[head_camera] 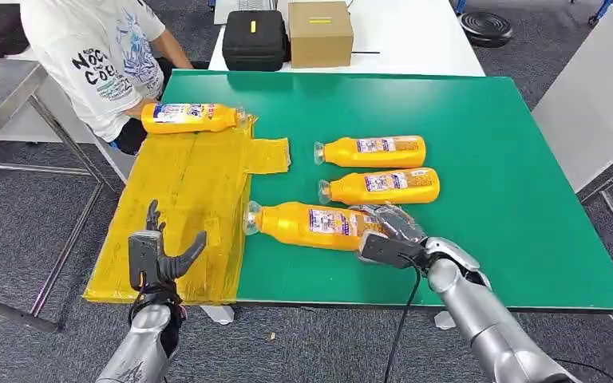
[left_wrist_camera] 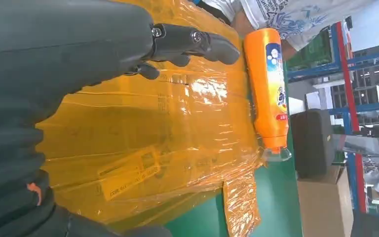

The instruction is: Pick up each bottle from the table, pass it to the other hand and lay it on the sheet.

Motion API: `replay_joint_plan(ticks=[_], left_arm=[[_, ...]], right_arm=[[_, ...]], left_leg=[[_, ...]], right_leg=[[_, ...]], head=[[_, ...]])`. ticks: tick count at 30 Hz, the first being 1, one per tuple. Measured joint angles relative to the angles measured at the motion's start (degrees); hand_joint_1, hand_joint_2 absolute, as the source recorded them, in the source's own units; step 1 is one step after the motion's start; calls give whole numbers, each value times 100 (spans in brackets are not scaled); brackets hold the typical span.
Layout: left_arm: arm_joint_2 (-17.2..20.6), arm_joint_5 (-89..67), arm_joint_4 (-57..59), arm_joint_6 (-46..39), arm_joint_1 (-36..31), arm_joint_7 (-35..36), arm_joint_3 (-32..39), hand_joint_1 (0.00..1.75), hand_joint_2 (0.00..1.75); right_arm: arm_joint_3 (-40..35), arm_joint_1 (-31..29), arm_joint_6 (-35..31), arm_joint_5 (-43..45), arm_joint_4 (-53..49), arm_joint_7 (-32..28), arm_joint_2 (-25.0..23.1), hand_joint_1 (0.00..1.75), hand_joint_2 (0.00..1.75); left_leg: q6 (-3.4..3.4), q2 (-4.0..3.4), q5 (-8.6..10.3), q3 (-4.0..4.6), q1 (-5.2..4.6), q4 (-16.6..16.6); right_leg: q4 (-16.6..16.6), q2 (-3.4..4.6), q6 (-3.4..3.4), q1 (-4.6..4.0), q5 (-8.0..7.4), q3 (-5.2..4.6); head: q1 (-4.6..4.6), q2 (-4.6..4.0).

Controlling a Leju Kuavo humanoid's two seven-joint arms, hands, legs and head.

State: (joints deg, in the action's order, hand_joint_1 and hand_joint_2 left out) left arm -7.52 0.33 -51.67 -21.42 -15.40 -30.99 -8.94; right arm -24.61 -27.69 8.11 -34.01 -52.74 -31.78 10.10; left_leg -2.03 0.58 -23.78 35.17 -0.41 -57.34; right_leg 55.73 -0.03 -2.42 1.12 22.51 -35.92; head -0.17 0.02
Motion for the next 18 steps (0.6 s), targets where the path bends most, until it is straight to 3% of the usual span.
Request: replay_joint_plan(ticks=[9,14,18], left_arm=[[0,333,-116,429,18,158,33,0,175],[66,2106,-418,2946,139,693,109,0,175],[147,2870,-711,4025,263,949,101,0,175]], right_arm=[[254,161,-35,203,-129,-225,-304,175,175],[391,232,-124,319,-46,-341,-576,175,175],[501,319,-210,334,48,-420,-756,175,175]], left_leg=[[0,0,0,2,-1,0],[1,-2,-1,3,3,1],[1,0,0,3,3,1]], right_leg=[[0,0,0,1,0,-1],[1,1,1,-3,1,-4],[0,0,1,-3,1,-5]], head=[[0,0],[0,0],[0,0]])
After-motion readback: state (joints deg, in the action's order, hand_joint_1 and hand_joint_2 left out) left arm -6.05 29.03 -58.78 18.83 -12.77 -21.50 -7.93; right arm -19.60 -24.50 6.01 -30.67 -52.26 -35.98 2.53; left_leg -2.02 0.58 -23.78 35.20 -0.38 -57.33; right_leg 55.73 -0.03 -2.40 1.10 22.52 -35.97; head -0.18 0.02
